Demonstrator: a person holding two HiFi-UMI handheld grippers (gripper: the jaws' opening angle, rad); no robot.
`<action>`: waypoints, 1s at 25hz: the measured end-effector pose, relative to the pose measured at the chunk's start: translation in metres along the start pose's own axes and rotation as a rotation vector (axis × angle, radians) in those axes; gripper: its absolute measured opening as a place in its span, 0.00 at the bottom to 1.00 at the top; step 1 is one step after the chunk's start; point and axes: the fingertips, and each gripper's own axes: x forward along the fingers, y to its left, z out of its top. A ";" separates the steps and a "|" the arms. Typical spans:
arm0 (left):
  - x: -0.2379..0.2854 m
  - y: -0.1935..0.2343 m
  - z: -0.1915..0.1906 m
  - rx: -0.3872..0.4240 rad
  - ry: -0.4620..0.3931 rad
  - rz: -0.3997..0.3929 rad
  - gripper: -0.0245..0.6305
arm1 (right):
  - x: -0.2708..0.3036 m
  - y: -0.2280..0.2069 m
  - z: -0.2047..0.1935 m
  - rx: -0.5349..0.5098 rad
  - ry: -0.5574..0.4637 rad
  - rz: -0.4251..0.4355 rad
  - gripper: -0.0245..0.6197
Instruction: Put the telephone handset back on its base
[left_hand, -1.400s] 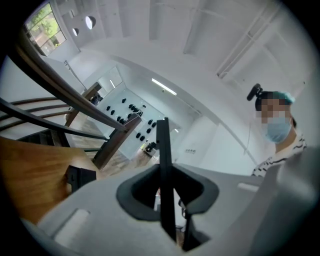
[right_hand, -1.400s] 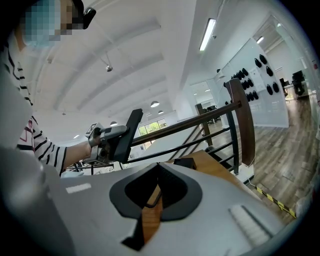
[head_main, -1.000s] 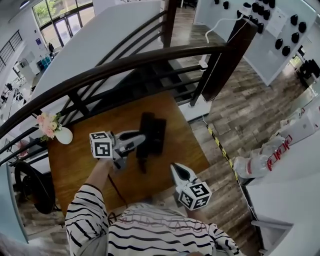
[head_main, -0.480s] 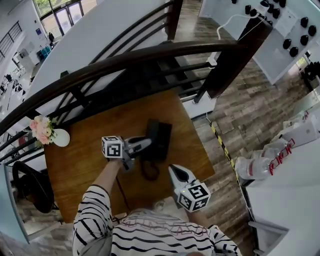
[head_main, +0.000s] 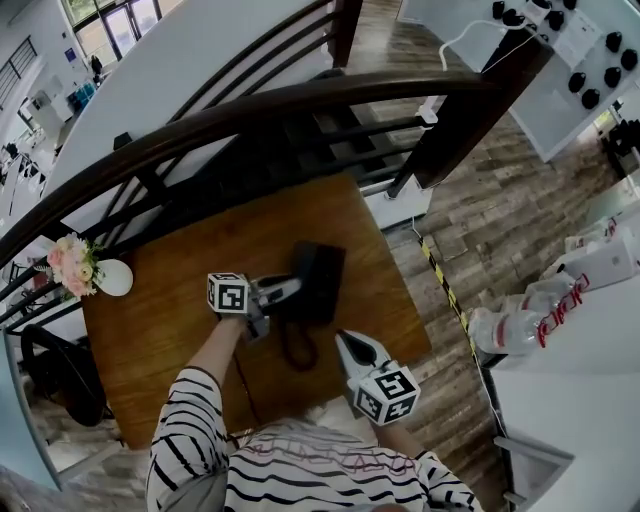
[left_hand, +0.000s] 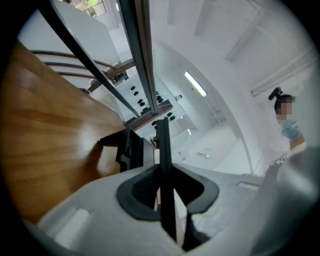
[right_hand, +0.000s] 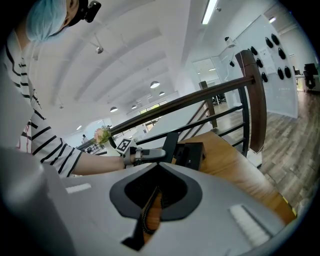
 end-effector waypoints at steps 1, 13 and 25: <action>0.001 0.004 -0.001 -0.005 0.002 0.003 0.15 | 0.002 -0.001 -0.001 0.000 0.003 0.001 0.04; 0.003 0.047 -0.008 -0.071 0.013 0.070 0.15 | 0.023 -0.003 -0.004 -0.001 0.025 0.002 0.04; 0.004 0.060 -0.012 -0.049 0.042 0.105 0.15 | 0.029 -0.005 -0.011 0.000 0.036 0.006 0.04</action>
